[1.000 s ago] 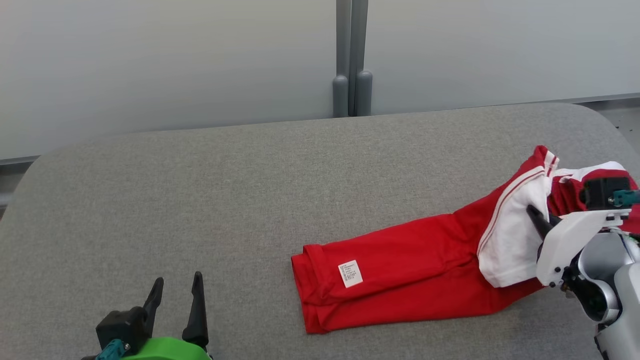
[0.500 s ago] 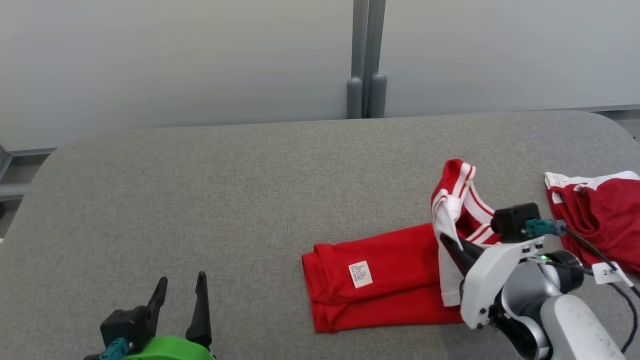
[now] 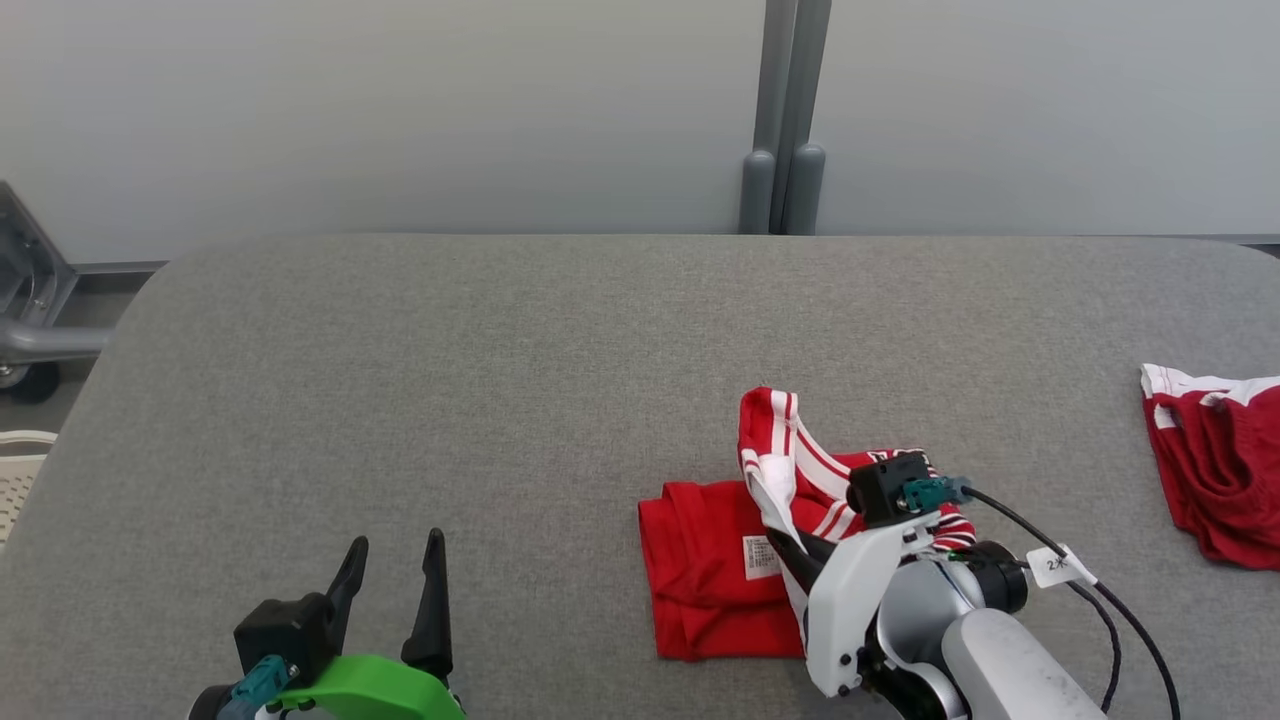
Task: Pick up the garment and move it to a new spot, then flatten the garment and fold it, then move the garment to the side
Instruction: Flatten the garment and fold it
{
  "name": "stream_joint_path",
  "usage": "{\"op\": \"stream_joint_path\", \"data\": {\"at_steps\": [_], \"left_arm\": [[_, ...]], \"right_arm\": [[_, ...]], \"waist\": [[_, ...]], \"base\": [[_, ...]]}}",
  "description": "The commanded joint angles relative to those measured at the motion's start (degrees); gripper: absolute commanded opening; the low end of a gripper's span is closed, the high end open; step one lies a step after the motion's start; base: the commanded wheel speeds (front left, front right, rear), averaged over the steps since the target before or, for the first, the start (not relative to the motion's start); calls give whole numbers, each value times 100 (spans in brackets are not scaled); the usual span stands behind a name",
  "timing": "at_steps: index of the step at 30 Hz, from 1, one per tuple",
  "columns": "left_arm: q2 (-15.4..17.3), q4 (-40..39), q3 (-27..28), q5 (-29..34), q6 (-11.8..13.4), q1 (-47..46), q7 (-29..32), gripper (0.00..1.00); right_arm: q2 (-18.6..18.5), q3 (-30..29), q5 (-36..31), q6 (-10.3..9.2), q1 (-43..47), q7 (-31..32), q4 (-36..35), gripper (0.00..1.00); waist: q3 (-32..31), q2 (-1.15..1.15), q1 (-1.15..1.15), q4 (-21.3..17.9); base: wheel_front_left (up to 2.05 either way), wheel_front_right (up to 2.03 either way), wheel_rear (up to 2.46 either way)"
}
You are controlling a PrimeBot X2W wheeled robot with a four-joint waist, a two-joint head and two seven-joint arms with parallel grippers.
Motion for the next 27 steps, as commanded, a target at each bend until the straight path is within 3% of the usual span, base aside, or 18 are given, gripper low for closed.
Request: {"op": "stream_joint_path", "data": {"at_steps": [1, 19, 20, 22, 23, 24, 27], "left_arm": [[-15, 35, -10, 57, -43, -103, -35, 100], [-111, 251, -128, 84, -128, -280, -55, 100], [-111, 255, -127, 78, -125, -276, -57, 100], [-105, 257, -127, 72, -121, -272, -62, 100], [-104, 259, -128, 69, -120, -273, -60, 100], [-104, 262, -131, 68, -119, -276, -58, 100], [-105, 271, -140, 64, -124, -293, -59, 100]], "right_arm": [[-3, 65, 102, 0, -100, -90, 116, 0], [6, 1170, 1208, 0, -1029, -1056, 2089, 0], [5, 1233, 1259, 0, -1052, -1081, 2136, 11], [5, 1373, 1390, 0, -1102, -1147, 2198, 44], [5, 1451, 1454, 0, -1126, -1179, 2207, 82], [5, 1521, 1511, 0, -1152, -1218, 2214, 100], [3, 1732, 1683, 0, -1189, -1339, 2176, 100]], "waist": [[25, 25, 0, 76], [89, 25, 0, 331], [90, 25, 0, 327], [93, 25, 0, 315], [96, 25, 0, 309], [98, 25, 0, 301], [99, 25, 0, 280]], "base": [[0, 0, 0], [0, 0, 0], [0, 0, 0], [0, 0, 0], [0, 0, 0], [0, 0, 0], [0, 0, 0]]}}
